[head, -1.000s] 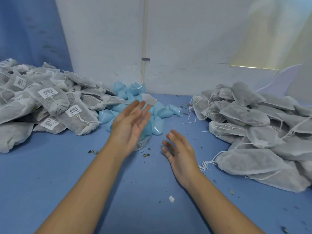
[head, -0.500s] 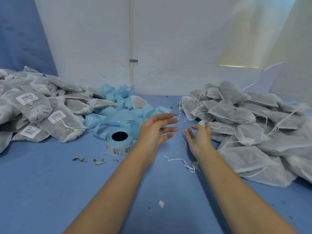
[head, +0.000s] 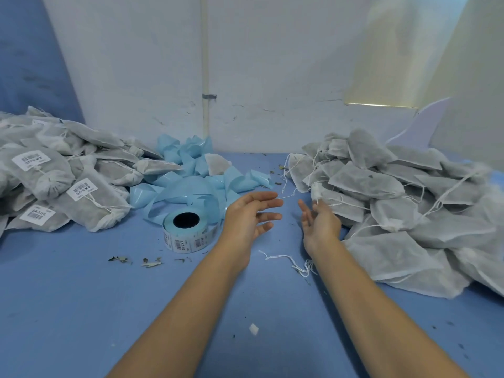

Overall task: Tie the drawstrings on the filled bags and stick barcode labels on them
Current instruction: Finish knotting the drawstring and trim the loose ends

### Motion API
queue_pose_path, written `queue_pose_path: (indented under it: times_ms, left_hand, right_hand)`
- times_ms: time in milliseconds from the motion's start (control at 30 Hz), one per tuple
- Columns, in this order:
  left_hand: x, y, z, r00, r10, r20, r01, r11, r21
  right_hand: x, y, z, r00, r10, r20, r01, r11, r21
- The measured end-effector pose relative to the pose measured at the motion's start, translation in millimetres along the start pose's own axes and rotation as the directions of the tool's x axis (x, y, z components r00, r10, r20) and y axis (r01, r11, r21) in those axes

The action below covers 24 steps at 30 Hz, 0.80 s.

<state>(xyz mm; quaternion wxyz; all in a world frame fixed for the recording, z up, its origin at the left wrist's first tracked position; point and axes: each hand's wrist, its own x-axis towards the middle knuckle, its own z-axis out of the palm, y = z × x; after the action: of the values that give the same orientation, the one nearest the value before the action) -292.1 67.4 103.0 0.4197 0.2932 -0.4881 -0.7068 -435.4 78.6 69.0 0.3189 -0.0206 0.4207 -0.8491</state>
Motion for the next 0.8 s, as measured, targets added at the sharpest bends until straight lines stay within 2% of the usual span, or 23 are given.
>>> queue_pose_path:
  times_ms: [100,267,433,600,800]
  left_hand:
    - [-1.0,-3.0,-7.2,0.998,0.007,-0.061,-0.005,0.999,0.033]
    - [-6.2,-7.7,-20.6,0.987,0.057,-0.153,-0.029,0.983,0.18]
    - [-8.9,-14.4,-39.0,0.968,0.093,-0.234,-0.001,0.931,0.364]
    - [-14.6,-23.7,-44.2,0.951,0.194,-0.24,-0.026,0.825,0.565]
    - [-14.6,-18.5,-42.1,0.946,0.08,-0.314,0.058,0.911,0.408]
  right_hand:
    - [-17.0,7.2,3.0,0.993,0.034,0.113,-0.027,0.998,-0.06]
    - [-50.0,23.9,6.9,0.935,0.075,0.346,0.057,0.933,-0.355]
    - [-72.5,30.0,7.8,0.924,0.011,0.383,0.225,0.795,-0.564]
    - [-81.0,33.3,-2.3,0.916,-0.033,0.401,0.288,0.75,-0.595]
    - [-83.8,33.9,-10.3,0.858,-0.098,0.504,0.435,0.659,-0.614]
